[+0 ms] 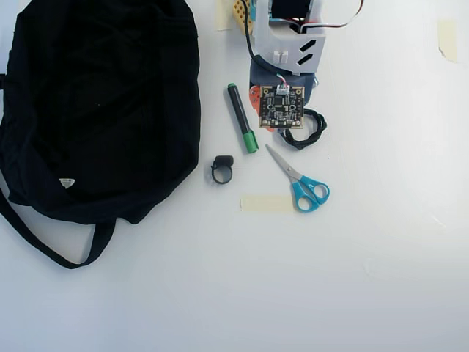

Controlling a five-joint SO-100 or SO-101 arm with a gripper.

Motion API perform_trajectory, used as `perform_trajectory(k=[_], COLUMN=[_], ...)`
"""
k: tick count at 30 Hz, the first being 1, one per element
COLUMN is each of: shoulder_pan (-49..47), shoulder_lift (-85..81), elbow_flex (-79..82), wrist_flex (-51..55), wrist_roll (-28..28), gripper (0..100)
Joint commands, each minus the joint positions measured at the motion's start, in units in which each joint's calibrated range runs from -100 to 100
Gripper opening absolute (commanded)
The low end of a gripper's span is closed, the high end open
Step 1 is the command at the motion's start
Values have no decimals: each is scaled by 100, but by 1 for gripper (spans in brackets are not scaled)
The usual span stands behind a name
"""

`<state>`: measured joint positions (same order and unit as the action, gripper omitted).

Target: Put the bike light into the black bag

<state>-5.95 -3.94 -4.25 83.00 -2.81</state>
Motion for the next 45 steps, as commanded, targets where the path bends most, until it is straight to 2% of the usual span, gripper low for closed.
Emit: perform_trajectory(k=[1,6,11,19,23,30,45], shoulder_pan=[87,79,87,214,363,790,1081], shoulder_lift=[-170,-170,-170,-162,-70,-37,1008], elbow_flex=[-258,-258,-186,-177,-168,-159,-231], wrist_flex=[486,925,1511,1562,1545,1425,-5], wrist_roll=[29,66,805,1235,1739,2578,3574], gripper=[2,2,2,2,2,2,2])
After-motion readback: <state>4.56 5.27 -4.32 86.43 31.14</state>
